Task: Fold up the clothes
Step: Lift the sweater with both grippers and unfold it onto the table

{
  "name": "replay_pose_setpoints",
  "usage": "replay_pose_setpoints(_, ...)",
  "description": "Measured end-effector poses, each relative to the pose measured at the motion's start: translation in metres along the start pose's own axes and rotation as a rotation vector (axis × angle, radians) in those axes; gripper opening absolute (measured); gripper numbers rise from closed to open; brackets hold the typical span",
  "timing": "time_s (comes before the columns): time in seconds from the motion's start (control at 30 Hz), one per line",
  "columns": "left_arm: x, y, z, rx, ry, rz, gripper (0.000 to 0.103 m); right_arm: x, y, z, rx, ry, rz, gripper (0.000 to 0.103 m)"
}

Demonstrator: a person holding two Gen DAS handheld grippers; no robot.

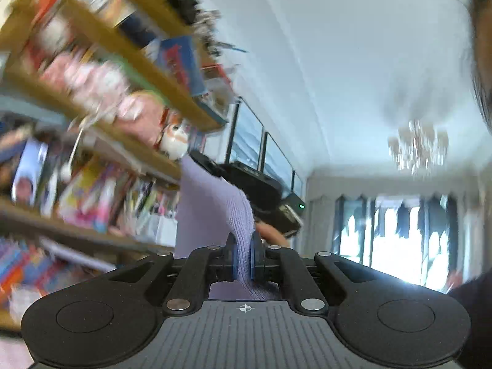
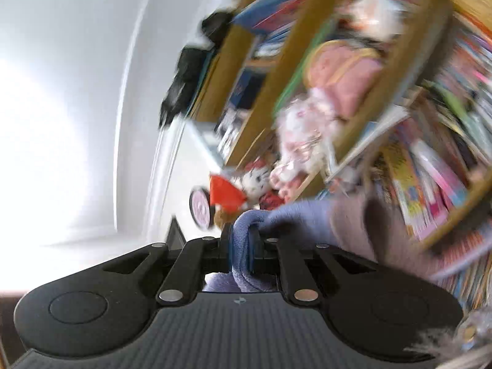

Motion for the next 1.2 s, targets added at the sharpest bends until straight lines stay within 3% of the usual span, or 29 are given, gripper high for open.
replay_pose_setpoints(0.03,0.001,0.003,-0.011,0.04,-0.007,-0.006,0.006,-0.012,0.014,0.008,-0.001,0.024,-0.049,0.009)
replay_pose_setpoints(0.07,0.003,0.013,-0.03,0.068,-0.071,-0.033,0.007,-0.023,0.03,0.017,-0.005,0.05,-0.101,0.009)
replay_pose_setpoints(0.17,0.014,0.058,-0.097,0.186,-0.299,-0.165,0.007,-0.047,0.107,0.067,-0.09,0.177,-0.303,0.009)
replay_pose_setpoints(0.27,0.036,0.101,-0.156,0.235,-0.554,-0.315,0.007,-0.059,0.209,0.122,-0.197,0.321,-0.527,0.009)
replay_pose_setpoints(0.4,0.055,0.104,-0.169,0.208,-0.666,-0.328,0.009,-0.069,0.308,0.145,-0.234,0.404,-0.705,0.009)
replay_pose_setpoints(0.47,0.065,0.105,-0.175,0.194,-0.722,-0.335,0.012,-0.082,0.334,0.147,-0.233,0.408,-0.757,0.009)
replay_pose_setpoints(0.6,0.085,0.107,-0.187,0.165,-0.833,-0.347,0.025,-0.103,0.362,0.146,-0.091,0.457,-0.835,0.01)
replay_pose_setpoints(0.67,0.096,0.108,-0.193,0.151,-0.889,-0.354,0.025,-0.109,0.373,0.153,-0.056,0.495,-0.872,0.017)
replay_pose_setpoints(0.73,0.104,0.109,-0.197,0.134,-0.934,-0.359,0.025,-0.101,0.37,0.151,-0.079,0.469,-0.883,0.029)
replay_pose_setpoints(0.8,0.097,0.106,-0.187,0.098,-0.893,-0.364,0.026,-0.09,0.36,0.147,-0.097,0.432,-0.88,0.039)
replay_pose_setpoints(0.93,0.065,0.116,-0.159,0.044,-0.764,-0.43,0.027,-0.047,0.311,0.131,-0.024,0.427,-0.868,0.039)
replay_pose_setpoints(1.07,0.021,0.141,-0.125,-0.02,-0.593,-0.538,0.028,0.029,0.266,0.127,0.051,0.545,-0.9,0.039)
replay_pose_setpoints(1.2,-0.017,0.179,-0.082,-0.109,-0.411,-0.662,0.046,0.109,0.24,0.118,0.121,0.677,-0.952,0.04)
Point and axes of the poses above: each gripper's, at about its wrist camera, not at the fingertips, and x roughly against the way its jaws point, z to its right, y to its underside, the point moved 5 cm from there along -x, roughly the way its jaws point, and after that the axes turned 11 degrees about x, right-handed, at the moved point
